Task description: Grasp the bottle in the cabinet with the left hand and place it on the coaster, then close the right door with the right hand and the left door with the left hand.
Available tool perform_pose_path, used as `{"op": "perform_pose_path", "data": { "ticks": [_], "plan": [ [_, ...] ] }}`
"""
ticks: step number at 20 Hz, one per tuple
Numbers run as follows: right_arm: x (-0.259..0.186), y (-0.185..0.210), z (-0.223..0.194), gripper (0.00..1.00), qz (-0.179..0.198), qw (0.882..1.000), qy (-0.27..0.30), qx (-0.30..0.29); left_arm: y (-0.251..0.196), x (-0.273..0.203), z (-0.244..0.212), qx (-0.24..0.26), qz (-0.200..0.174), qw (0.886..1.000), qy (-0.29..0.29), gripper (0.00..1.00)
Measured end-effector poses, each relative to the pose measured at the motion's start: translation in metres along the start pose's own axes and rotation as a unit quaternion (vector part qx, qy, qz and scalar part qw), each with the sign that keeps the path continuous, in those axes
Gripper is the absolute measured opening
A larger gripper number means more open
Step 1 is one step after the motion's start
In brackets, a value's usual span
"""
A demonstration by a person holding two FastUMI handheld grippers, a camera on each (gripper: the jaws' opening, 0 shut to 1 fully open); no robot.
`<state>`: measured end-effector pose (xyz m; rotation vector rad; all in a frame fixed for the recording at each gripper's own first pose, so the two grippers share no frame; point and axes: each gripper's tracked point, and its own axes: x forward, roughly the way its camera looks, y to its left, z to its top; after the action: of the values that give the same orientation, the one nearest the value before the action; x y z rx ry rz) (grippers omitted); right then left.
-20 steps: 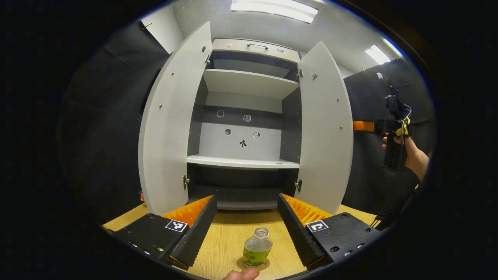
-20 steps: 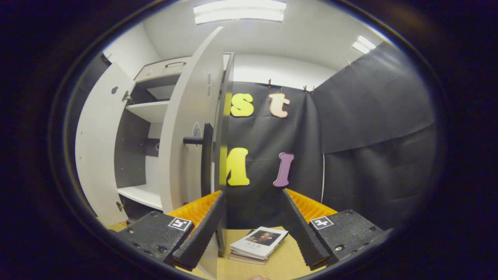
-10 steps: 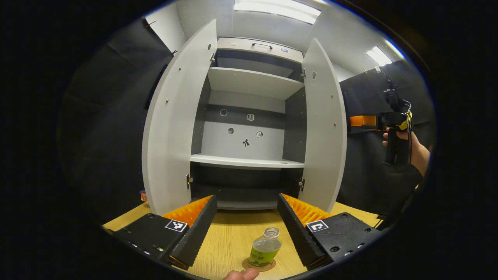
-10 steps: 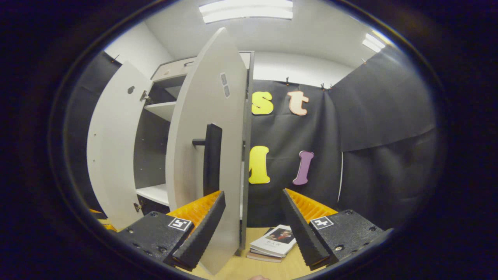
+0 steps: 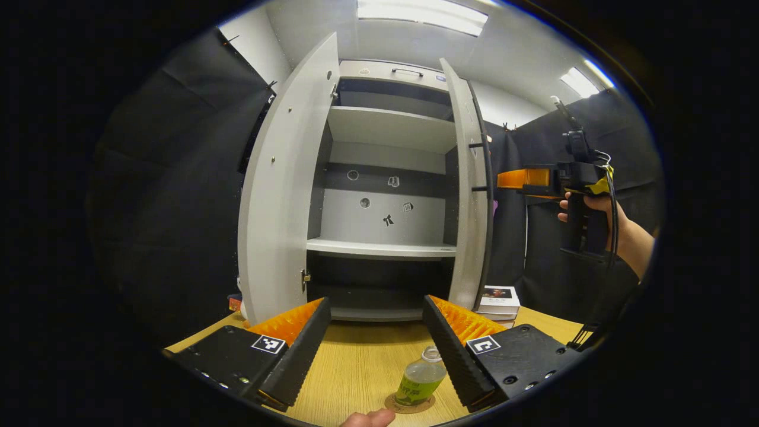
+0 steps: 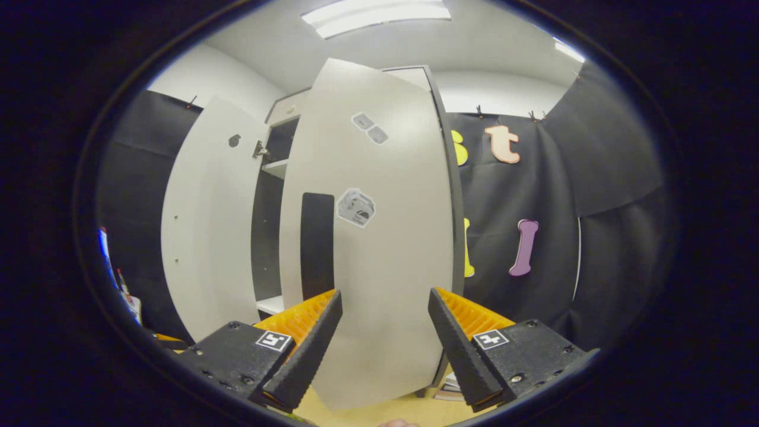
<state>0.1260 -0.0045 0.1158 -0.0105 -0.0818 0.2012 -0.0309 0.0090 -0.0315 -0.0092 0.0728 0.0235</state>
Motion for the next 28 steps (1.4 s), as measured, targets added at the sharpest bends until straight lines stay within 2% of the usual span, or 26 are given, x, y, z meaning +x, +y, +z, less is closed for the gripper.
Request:
{"op": "perform_pose_path", "data": {
  "ticks": [3, 8, 12, 13, 16, 17, 18, 19, 23, 24, 25, 26, 28],
  "plan": [
    [-0.016, -0.001, -0.003, 0.94, -0.005, 1.000, 0.008, -0.013, 0.002, -0.001, 0.000, 0.001, 0.005, 1.000, 0.000, 0.95],
    [-0.063, 0.004, -0.021, 0.96, -0.011, 1.000, 0.016, -0.016, -0.004, 0.005, 0.006, -0.019, -0.010, 1.000, -0.001, 0.95],
    [-0.105, 0.012, -0.040, 0.94, -0.017, 0.999, 0.039, 0.004, -0.011, 0.011, 0.008, -0.015, -0.023, 1.000, 0.003, 0.95],
    [-0.114, 0.013, -0.041, 0.96, -0.021, 0.999, 0.039, 0.013, -0.013, 0.011, 0.007, -0.011, -0.028, 1.000, 0.005, 0.95],
    [-0.140, 0.008, -0.050, 0.96, -0.048, 0.998, 0.035, 0.022, -0.021, 0.010, 0.008, -0.007, -0.041, 0.999, 0.010, 0.95],
    [-0.148, 0.007, -0.057, 0.96, -0.056, 0.997, 0.039, 0.027, -0.024, 0.011, 0.008, -0.011, -0.045, 0.999, 0.012, 0.90],
    [-0.155, 0.006, -0.064, 0.94, -0.066, 0.996, 0.045, 0.030, -0.026, 0.011, 0.010, -0.017, -0.048, 0.999, 0.012, 0.95],
    [-0.162, 0.004, -0.070, 0.94, -0.075, 0.996, 0.048, 0.032, -0.029, 0.011, 0.012, -0.024, -0.050, 0.998, 0.009, 0.95],
    [-0.178, -0.002, -0.094, 0.94, -0.102, 0.992, 0.064, 0.047, -0.034, 0.013, 0.021, -0.038, -0.057, 0.998, 0.002, 0.95],
    [-0.181, -0.004, -0.099, 0.94, -0.107, 0.990, 0.069, 0.054, -0.032, 0.013, 0.023, -0.036, -0.054, 0.998, 0.000, 1.00],
    [-0.182, -0.003, -0.100, 0.96, -0.106, 0.990, 0.071, 0.064, -0.029, 0.012, 0.024, -0.029, -0.048, 0.998, -0.002, 1.00],
    [-0.182, -0.002, -0.098, 0.96, -0.104, 0.990, 0.067, 0.072, -0.025, 0.012, 0.025, -0.019, -0.040, 0.999, -0.005, 0.95],
    [-0.179, -0.001, -0.092, 0.96, -0.102, 0.990, 0.055, 0.074, -0.018, 0.008, 0.031, -0.011, -0.030, 0.999, -0.011, 0.95]
  ]
}}
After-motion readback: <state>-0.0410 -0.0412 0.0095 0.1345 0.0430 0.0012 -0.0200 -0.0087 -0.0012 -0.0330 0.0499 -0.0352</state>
